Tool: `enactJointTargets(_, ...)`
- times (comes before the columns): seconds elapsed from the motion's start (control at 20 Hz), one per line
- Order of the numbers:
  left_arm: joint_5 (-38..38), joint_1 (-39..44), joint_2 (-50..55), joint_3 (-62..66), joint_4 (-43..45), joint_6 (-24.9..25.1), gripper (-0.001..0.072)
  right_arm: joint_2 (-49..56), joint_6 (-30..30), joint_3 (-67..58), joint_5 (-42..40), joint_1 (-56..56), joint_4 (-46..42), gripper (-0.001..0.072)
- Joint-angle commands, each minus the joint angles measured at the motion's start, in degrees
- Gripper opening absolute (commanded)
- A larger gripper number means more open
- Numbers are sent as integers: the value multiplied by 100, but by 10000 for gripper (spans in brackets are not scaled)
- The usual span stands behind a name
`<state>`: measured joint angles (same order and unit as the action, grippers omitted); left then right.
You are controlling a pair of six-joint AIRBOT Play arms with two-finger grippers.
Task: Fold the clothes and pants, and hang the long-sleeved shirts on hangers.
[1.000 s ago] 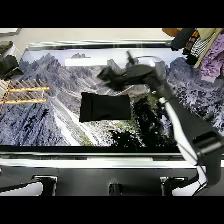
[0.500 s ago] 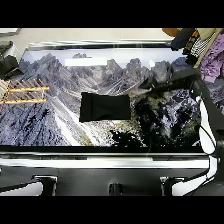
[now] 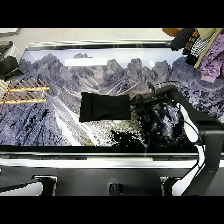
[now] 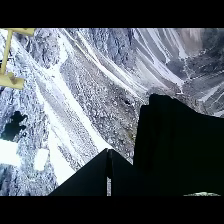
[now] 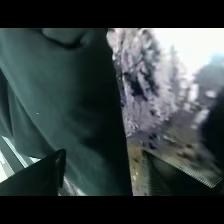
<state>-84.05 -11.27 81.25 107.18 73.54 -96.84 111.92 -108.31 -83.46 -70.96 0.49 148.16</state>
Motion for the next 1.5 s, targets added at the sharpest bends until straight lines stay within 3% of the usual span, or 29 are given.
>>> enactJointTargets(0.0, 2, -7, 0, -2, 2, -4, 17, 122, -76, 13, 232, 227, 15, 442)
enactJointTargets(0.1, 0, -7, 17, -2, 2, -4, 16, 122, -57, 13, 481, 295, 13, 368)
enactJointTargets(0.2, 0, -7, 39, -2, 0, -4, 16, 107, -48, 0, 664, 369, 109, 153)
enactJointTargets(0.3, 0, -7, 39, -2, 2, -2, 17, -15, -57, -15, 787, 363, 337, 29)
enactJointTargets(0.4, 0, -7, 39, -2, 2, -2, 17, -313, -11, -35, 1099, 358, 376, 28)
enactJointTargets(0.95, -295, -7, 37, 0, 2, -4, 16, -592, 2076, -2179, 1248, -92, -1038, 27)
enactJointTargets(1.45, -358, -7, 37, -2, 0, -13, 16, -597, 2428, -3069, 1281, -1961, -1364, 27)
